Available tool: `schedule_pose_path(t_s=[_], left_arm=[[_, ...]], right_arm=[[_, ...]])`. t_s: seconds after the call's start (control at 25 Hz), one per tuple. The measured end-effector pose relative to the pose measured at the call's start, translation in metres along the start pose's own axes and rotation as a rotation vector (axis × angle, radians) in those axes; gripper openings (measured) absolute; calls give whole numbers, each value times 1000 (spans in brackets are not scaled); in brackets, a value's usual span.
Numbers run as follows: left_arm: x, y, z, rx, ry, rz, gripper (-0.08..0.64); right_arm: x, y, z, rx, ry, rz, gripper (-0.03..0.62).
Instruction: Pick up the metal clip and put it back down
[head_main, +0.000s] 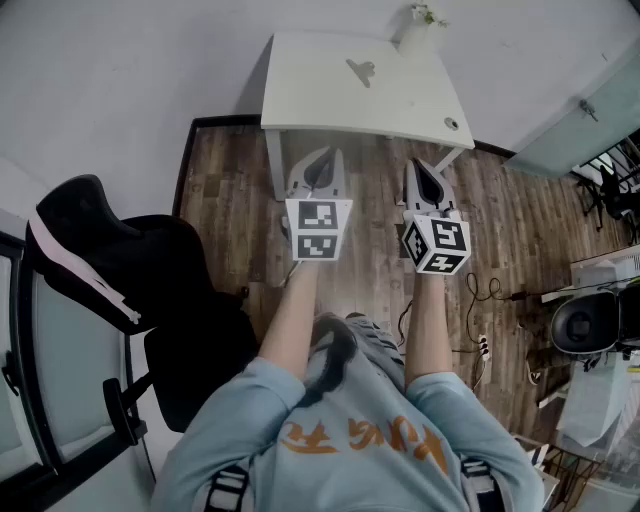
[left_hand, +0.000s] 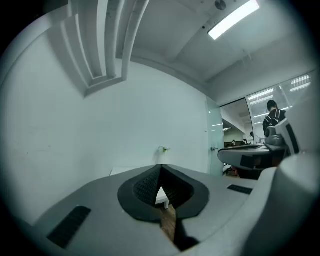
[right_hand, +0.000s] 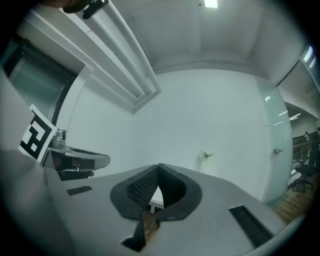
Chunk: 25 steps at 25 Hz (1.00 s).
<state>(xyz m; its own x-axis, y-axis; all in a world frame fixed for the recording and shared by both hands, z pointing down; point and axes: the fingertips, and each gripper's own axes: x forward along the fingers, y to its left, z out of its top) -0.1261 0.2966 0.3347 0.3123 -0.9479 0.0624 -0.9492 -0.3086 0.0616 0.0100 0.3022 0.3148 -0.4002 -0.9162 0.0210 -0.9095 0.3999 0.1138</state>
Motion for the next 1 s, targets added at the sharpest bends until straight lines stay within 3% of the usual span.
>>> schedule_pose_path(t_s=[0.52, 1.0], left_arm=[[26, 20, -4, -29, 11, -6, 20], [91, 25, -18, -20, 47, -12, 20]], right_arm=[[24, -11, -10, 59, 5, -42, 12], [75, -58, -37, 118, 27, -54, 12]])
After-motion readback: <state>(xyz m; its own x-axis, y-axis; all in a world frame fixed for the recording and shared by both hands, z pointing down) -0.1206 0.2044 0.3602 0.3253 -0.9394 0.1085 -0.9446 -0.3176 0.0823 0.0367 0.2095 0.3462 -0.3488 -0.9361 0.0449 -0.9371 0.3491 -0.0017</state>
